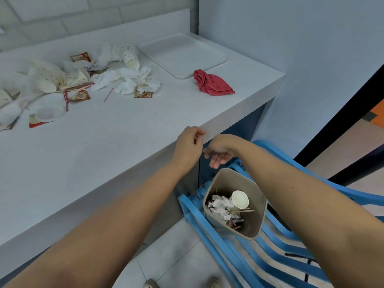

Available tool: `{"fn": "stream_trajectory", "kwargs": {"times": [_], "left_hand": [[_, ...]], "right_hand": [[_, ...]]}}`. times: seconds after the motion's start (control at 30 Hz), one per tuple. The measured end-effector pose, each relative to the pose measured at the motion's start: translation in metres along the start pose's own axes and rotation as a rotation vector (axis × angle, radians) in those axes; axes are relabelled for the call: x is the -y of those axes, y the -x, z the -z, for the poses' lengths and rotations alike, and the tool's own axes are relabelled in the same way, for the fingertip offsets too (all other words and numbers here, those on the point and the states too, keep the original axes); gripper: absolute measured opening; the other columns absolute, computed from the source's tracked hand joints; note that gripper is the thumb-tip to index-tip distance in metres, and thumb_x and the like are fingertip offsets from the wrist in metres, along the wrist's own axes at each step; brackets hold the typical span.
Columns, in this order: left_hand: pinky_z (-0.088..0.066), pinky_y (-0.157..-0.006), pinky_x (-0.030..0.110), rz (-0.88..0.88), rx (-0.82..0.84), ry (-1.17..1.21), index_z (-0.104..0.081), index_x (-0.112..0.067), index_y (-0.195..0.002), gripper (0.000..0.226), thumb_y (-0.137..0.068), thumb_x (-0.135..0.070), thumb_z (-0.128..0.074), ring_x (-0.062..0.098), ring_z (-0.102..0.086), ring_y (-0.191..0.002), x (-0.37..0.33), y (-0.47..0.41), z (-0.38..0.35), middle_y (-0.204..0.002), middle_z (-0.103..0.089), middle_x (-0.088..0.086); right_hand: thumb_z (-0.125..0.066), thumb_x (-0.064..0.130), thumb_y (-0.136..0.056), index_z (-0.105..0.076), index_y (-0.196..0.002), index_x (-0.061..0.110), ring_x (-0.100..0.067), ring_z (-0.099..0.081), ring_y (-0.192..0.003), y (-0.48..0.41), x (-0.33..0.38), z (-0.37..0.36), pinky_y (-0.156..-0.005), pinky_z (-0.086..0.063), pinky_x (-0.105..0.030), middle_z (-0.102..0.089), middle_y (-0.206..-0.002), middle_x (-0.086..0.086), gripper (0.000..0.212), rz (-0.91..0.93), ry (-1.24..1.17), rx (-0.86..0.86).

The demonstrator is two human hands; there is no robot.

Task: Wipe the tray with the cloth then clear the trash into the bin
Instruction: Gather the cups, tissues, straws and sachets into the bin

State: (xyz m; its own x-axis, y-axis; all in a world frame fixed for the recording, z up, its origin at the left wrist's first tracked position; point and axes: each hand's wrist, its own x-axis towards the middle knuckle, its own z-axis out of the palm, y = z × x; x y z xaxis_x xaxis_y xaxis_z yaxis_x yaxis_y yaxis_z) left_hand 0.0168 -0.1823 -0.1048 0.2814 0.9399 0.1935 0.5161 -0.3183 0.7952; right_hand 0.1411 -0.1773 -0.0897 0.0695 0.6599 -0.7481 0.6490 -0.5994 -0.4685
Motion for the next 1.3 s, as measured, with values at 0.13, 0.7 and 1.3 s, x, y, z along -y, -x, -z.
{"fn": "stream_trajectory", "kwargs": {"times": [0.13,0.7,1.3], "left_hand": [[-0.036,-0.07,0.004,-0.036,-0.12,0.004,-0.063,-0.003,-0.103,0.022,-0.092,-0.002,-0.044,0.008,-0.05,-0.086,-0.001,-0.006,0.031,-0.101,-0.063,0.003],[-0.041,-0.078,0.027,0.201,-0.333,-0.212,-0.053,-0.002,-0.106,0.017,-0.09,-0.007,-0.051,0.016,-0.046,-0.082,0.113,-0.005,0.256,-0.101,-0.046,0.008],[-0.028,-0.103,0.044,0.79,-0.524,-0.763,-0.052,-0.018,-0.125,0.046,-0.08,-0.009,-0.054,0.033,-0.029,-0.125,0.239,0.053,0.462,-0.138,-0.027,0.01]], "right_hand": [[-0.043,0.029,-0.099,-0.059,-0.08,0.011,-0.007,-0.045,-0.031,0.023,0.045,0.008,-0.034,-0.027,-0.014,-0.064,-0.046,-0.002,0.031,0.06,0.15,-0.031],[-0.055,0.016,-0.092,-0.058,-0.095,0.007,-0.015,-0.042,-0.051,0.046,0.254,-0.092,-0.046,-0.029,-0.022,-0.059,-0.069,-0.008,0.01,0.459,0.325,-0.141],[-0.052,0.012,-0.089,-0.059,-0.09,0.01,-0.025,-0.052,-0.075,0.022,0.381,-0.226,-0.05,-0.036,-0.023,-0.056,-0.083,-0.007,0.007,0.677,0.499,-0.093]]}}
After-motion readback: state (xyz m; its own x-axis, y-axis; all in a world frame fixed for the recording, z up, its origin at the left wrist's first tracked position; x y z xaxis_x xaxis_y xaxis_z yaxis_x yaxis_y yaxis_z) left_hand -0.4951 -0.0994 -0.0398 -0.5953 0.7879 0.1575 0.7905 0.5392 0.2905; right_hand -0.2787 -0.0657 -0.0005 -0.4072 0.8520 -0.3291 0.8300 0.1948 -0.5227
